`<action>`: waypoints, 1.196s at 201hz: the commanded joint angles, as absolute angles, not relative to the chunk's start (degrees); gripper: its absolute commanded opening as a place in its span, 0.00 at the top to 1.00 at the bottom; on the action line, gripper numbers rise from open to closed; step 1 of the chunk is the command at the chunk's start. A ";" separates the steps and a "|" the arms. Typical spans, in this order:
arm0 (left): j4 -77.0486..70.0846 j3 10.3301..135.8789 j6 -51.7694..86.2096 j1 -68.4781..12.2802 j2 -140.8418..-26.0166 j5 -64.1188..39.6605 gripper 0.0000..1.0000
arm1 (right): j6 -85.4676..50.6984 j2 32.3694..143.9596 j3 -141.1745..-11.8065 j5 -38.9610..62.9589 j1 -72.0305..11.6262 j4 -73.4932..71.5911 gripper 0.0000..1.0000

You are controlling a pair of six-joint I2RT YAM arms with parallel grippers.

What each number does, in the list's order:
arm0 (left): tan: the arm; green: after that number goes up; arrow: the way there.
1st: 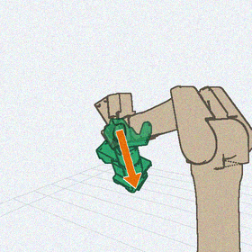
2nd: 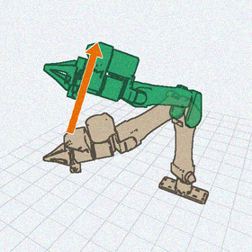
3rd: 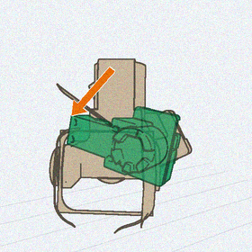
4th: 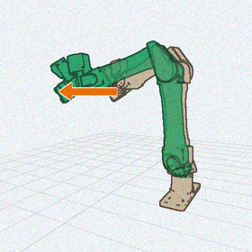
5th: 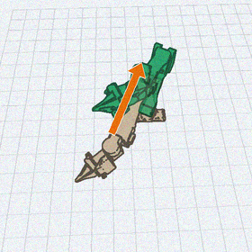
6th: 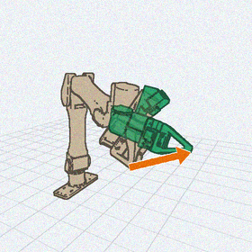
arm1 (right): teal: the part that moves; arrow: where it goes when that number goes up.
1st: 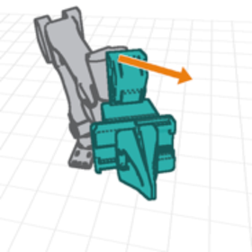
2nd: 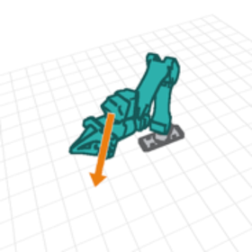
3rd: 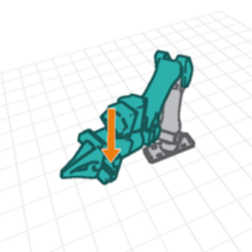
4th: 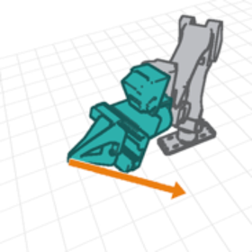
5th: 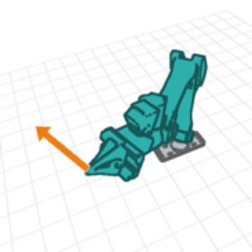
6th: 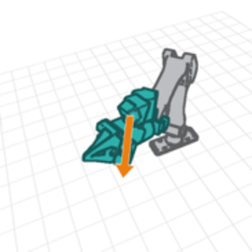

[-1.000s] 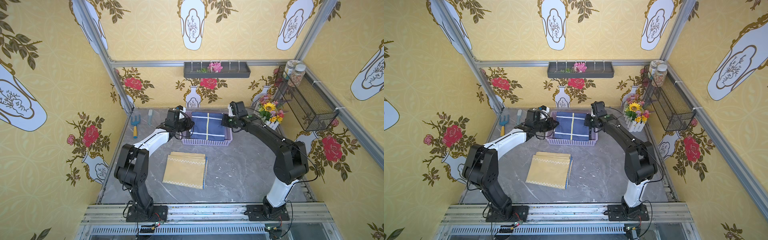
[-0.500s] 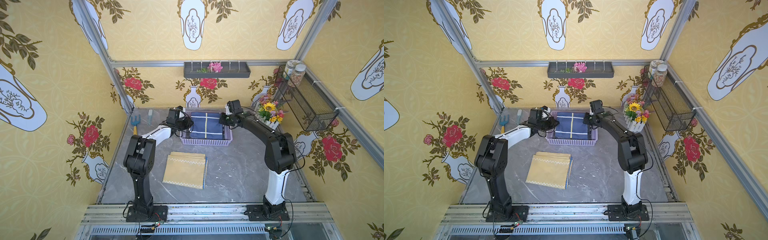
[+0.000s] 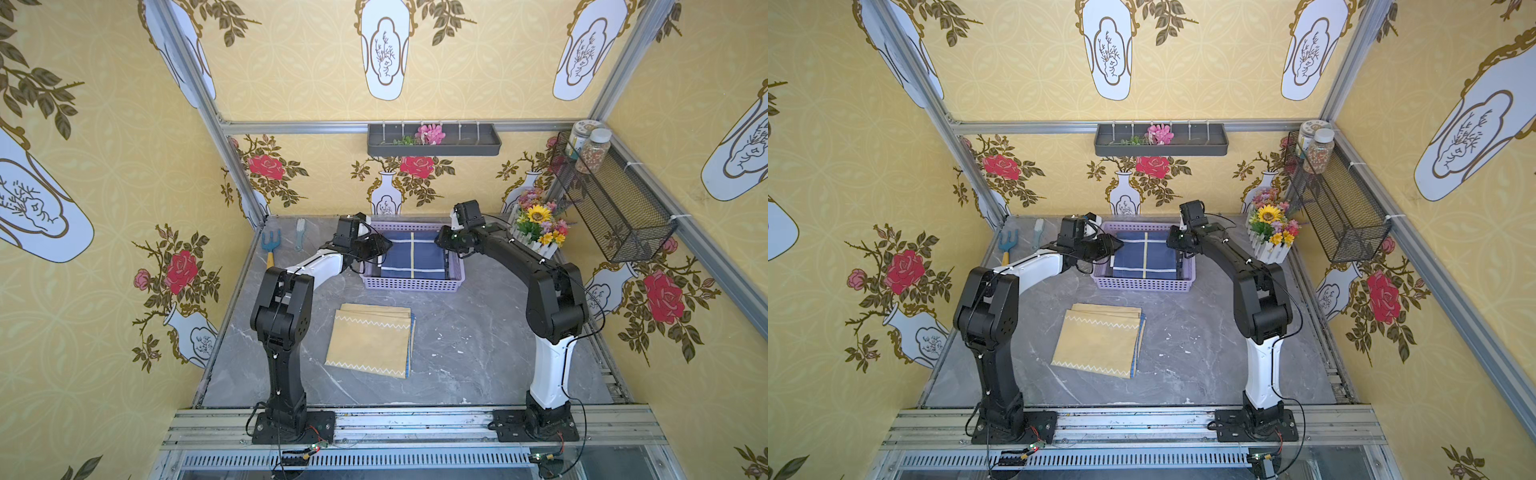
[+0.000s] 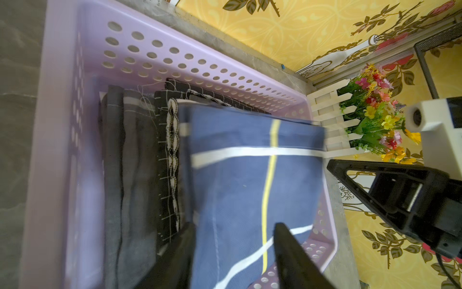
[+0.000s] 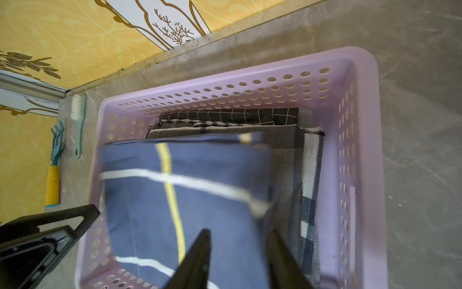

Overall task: Put the folded pillowcase in the basket
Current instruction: Place the pillowcase in the basket, then move the pillowcase to the center of the board.

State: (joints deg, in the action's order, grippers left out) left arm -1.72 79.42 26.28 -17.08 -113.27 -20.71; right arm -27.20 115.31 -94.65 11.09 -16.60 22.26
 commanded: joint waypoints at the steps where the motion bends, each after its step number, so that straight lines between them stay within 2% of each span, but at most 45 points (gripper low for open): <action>1: -2.16 79.20 27.16 -16.49 -111.36 -20.45 0.00 | -28.03 112.78 -93.10 12.53 -16.57 19.50 0.40; 39: -0.61 75.40 27.54 -16.08 -104.07 -16.70 0.00 | -27.36 106.35 -87.87 11.81 -16.85 19.87 0.33; 80: 1.41 64.84 27.56 -16.00 -93.43 -12.44 0.00 | -25.14 98.62 -80.83 9.16 -19.47 23.10 0.32; 143: 8.00 48.34 27.48 -16.00 -76.83 -4.67 0.00 | -27.10 88.88 -69.10 4.11 -27.90 25.81 0.31; 199: 10.71 36.63 30.66 -16.07 -67.39 -0.84 0.00 | -35.49 86.88 -61.02 3.34 -36.05 23.42 0.31; 240: 12.77 32.43 32.34 -16.09 -65.61 -0.54 0.00 | -39.05 87.28 -57.76 2.82 -39.88 21.47 0.31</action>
State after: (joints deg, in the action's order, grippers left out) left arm 11.09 34.06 30.61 -16.10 -66.04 -1.26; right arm -35.66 87.15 -58.92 4.16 -38.83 24.43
